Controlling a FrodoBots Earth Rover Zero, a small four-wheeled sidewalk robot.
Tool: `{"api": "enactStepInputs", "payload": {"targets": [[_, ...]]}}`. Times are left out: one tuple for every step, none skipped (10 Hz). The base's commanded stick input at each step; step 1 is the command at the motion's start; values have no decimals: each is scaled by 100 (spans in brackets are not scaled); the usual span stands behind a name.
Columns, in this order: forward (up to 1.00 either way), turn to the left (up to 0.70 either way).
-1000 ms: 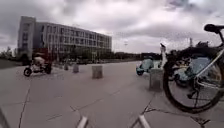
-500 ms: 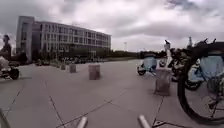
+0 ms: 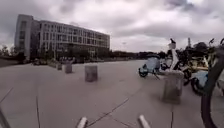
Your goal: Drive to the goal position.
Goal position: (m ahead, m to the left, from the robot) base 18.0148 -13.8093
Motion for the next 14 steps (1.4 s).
{"api": "enactStepInputs", "payload": {"targets": [[70, 36], [70, 36], [70, 36], [70, 36], [70, 36], [70, 36], [70, 36], [70, 36], [70, 36], [70, 36], [70, 36], [70, 36], [70, 36], [70, 36]]}}
